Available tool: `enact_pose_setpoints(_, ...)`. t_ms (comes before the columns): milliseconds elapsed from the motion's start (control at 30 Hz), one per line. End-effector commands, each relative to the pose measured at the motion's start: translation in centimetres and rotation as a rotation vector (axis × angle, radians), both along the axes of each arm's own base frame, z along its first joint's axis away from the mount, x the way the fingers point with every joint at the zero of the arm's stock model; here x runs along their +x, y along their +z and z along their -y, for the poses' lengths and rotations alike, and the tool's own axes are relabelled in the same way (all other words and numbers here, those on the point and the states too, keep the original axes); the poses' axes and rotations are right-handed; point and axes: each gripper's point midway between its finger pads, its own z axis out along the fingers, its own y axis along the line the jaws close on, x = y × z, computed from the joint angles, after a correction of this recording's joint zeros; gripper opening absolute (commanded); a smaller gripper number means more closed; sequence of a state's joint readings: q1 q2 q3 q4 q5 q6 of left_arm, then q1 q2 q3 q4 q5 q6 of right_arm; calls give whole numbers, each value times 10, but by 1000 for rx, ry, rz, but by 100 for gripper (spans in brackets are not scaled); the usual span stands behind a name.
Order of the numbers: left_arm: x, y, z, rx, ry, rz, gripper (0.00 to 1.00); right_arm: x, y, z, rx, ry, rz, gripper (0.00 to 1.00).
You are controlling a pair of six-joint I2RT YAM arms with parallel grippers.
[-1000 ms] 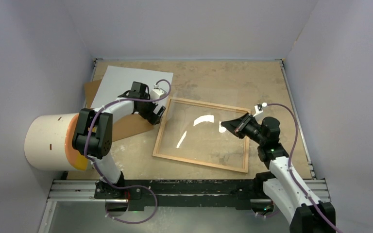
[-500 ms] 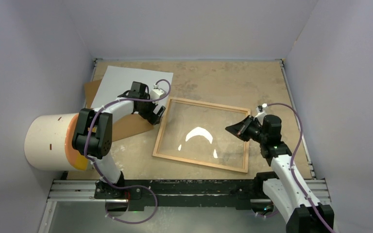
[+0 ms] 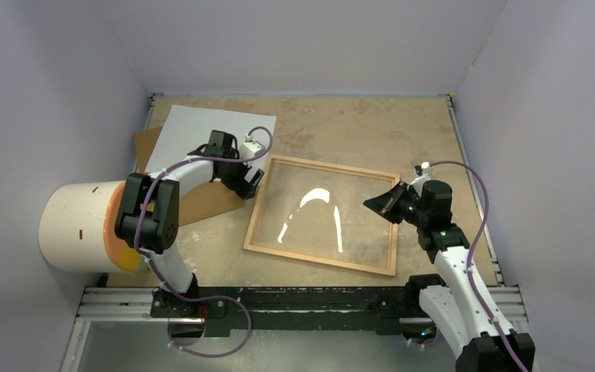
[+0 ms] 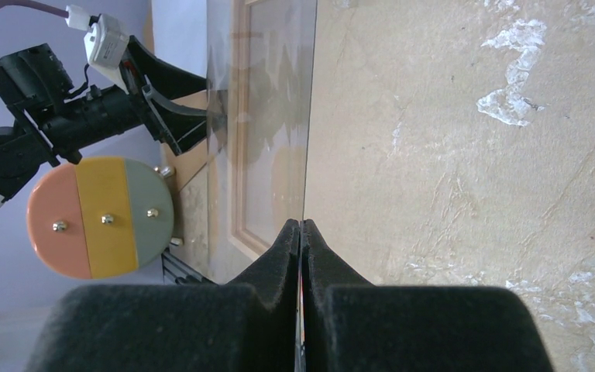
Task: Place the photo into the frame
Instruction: Adjust the photo frame item on the photo frame.
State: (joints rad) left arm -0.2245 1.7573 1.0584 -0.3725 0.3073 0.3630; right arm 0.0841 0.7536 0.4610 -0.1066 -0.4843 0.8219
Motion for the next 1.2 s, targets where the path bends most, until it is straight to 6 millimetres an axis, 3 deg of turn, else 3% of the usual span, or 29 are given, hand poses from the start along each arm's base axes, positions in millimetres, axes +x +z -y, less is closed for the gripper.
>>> enact_pose_setpoints(0, -34, -17, 1, -14, -17, -146, 100, 2, 1, -2, 0, 12, 18, 0)
enact_pose_setpoints(400, -37, -18, 4, -28, -28, -160, 100, -7, -11, 6, -32, -24, -19, 0)
enact_pose_setpoints(733, -39, -23, 3, -20, -34, -172, 100, -6, -7, 2, -3, -10, 7, 0)
enact_pose_setpoints(900, -39, -26, 2, -15, -34, -173, 100, -7, 4, -7, 58, 24, 65, 0)
enact_pose_setpoints(1067, -40, -29, 1, -9, -35, -179, 100, -10, 29, -16, 130, 76, 177, 0)
enact_pose_setpoints(1167, -39, -29, 1, -7, -35, -177, 100, -10, 29, -15, 125, 64, 180, 0)
